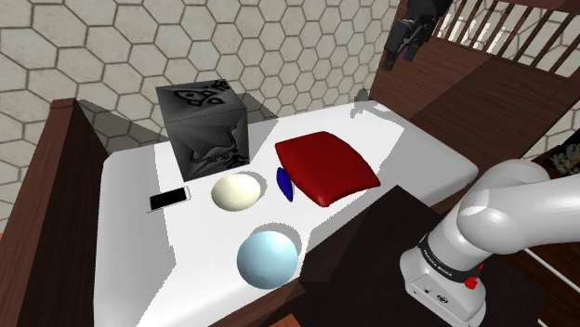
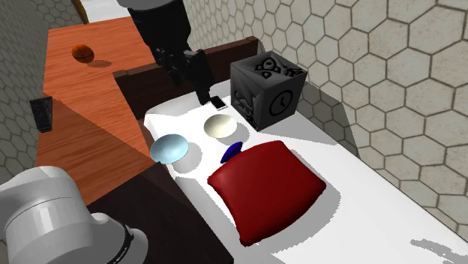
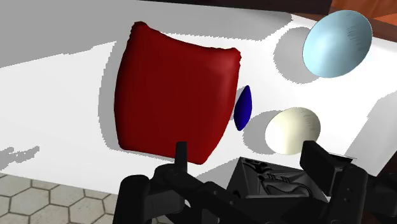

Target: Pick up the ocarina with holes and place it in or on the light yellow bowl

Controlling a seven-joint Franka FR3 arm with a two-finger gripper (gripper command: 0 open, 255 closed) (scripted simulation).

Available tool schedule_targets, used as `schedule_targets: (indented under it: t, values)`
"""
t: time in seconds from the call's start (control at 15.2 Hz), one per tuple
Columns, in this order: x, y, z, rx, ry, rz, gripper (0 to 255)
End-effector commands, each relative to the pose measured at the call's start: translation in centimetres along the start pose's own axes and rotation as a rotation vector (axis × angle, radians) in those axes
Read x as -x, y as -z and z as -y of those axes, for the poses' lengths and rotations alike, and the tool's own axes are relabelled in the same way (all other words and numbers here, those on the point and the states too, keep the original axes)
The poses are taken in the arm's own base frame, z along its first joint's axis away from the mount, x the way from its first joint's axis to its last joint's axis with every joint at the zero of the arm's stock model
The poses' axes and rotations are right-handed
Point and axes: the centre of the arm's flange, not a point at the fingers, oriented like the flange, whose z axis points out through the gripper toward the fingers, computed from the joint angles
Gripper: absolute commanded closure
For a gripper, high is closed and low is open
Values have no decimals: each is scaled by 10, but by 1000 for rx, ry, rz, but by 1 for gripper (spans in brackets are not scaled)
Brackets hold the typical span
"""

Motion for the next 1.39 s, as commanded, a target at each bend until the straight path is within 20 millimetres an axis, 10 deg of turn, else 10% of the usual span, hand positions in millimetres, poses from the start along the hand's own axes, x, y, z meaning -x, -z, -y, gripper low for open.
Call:
schedule_targets:
  t: [0.0,1.32]
  values:
    - [0,0,0,0,0,0,0]
    - [-99,-238,58,-13,111,17,0]
